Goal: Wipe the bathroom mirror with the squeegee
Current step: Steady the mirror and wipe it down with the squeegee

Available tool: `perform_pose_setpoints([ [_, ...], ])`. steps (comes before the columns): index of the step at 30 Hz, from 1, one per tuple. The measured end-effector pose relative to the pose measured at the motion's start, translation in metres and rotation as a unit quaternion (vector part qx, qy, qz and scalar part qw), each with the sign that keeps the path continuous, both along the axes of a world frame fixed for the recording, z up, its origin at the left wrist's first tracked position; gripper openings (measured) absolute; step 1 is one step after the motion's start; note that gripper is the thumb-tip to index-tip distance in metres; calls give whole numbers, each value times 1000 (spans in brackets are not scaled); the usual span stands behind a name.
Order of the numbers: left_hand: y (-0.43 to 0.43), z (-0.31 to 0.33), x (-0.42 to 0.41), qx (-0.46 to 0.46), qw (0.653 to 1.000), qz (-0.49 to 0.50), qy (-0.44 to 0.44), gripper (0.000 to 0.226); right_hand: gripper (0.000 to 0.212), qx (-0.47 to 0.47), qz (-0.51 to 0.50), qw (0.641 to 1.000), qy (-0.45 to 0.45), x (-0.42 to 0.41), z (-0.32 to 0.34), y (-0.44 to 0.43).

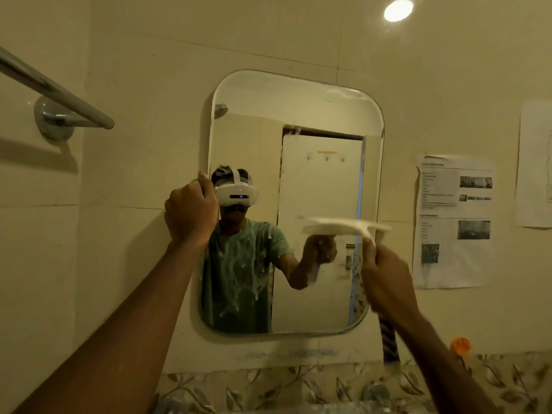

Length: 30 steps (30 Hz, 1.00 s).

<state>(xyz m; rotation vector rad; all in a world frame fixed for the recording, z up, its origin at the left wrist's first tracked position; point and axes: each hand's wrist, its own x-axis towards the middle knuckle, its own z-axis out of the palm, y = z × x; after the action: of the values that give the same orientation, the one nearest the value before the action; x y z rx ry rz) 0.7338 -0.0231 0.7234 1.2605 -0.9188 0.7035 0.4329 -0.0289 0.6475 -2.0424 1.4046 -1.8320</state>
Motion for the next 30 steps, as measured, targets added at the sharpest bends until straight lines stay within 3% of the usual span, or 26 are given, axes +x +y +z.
perform_pose_setpoints([
  [5,0,-2,0,-7,1000,11,2,53,43,-66,-14,998,17,-4,71,-20],
  [15,-3,-18,-1,-2,1000,28,8,51,39,-18,-44,999,20,3,-70,-19],
  [19,-1,-19,-1,2,1000,30,9,51,40,0,-22,1000,9,1,-58,-7],
  [25,-3,-29,1,4,999,32,1,51,44,-50,-15,999,-7,-2,28,-20],
  [30,-6,-38,2,0,999,50,6,49,39,-13,-11,1000,-2,5,-39,-23],
])
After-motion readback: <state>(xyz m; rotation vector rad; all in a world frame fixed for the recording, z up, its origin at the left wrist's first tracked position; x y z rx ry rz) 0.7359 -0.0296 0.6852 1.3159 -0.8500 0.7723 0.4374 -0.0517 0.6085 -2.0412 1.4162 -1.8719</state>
